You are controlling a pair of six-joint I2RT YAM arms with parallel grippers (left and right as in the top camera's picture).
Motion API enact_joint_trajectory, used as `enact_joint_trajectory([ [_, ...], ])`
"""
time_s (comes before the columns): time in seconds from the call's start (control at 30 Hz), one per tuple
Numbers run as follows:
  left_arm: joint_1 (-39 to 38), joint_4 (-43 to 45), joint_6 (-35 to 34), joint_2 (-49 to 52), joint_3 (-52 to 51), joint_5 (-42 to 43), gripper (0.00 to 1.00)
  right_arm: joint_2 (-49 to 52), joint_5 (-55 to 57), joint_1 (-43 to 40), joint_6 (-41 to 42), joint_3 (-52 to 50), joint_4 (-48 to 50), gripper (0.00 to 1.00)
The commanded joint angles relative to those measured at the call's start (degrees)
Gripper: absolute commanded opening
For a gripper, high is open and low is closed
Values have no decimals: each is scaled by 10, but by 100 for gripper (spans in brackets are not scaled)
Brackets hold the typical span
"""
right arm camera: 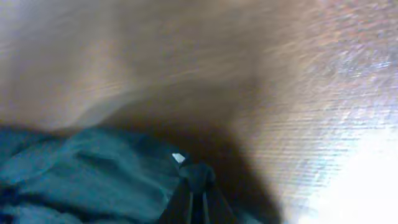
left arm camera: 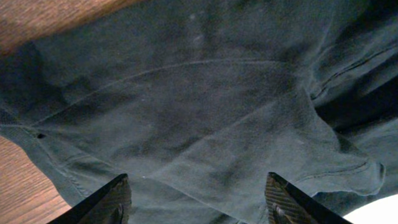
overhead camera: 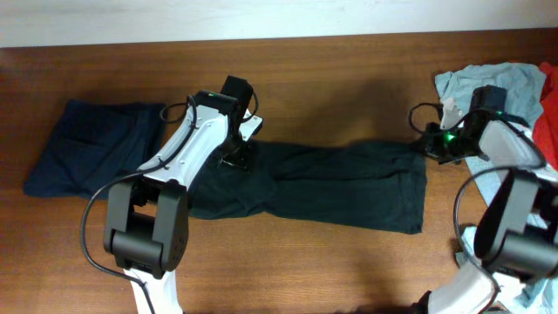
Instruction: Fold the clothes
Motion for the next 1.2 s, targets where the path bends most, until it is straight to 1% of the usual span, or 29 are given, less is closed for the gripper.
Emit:
enact_joint_trajectory([
  [0.0, 2, -3, 5, -1, -3, 8, 69, -47, -24, 0, -15, 13, -42, 4],
  [0.23, 2, -7, 5, -1, -3, 8, 69, -62, -4, -1, -14, 13, -125, 4],
  [0.33, 2, -8, 5, -1, -3, 8, 69, -63, 74, 0, 1, 13, -162, 4],
  [0.8, 2, -7, 5, -1, -3, 8, 70, -65, 144, 0, 1, 13, -241, 4],
  [0.87, 2, -7, 5, -1, -3, 8, 70, -65, 165, 0, 23, 13, -245, 6],
  [0.97, 2, -7, 5, -1, -3, 8, 70, -65, 164, 0, 22, 13, -244, 9],
  [1.0, 2, -10, 6, -1, -3, 15, 73, -65, 164, 0, 22, 13, -244, 8],
  [1.03, 2, -16, 15, -1, -3, 37, 73, -65, 163, 0, 22, 13, -244, 9],
  [1.07, 2, -26, 31, -1, -3, 82, 73, -65, 161, 0, 22, 13, -243, 8],
  [1.1, 1, -31, 36, -1, -3, 104, 73, -65, 159, 0, 22, 13, -242, 8],
  [1.17, -4, -31, 47, -1, -5, 113, 73, -65, 158, 0, 22, 13, -240, 9],
])
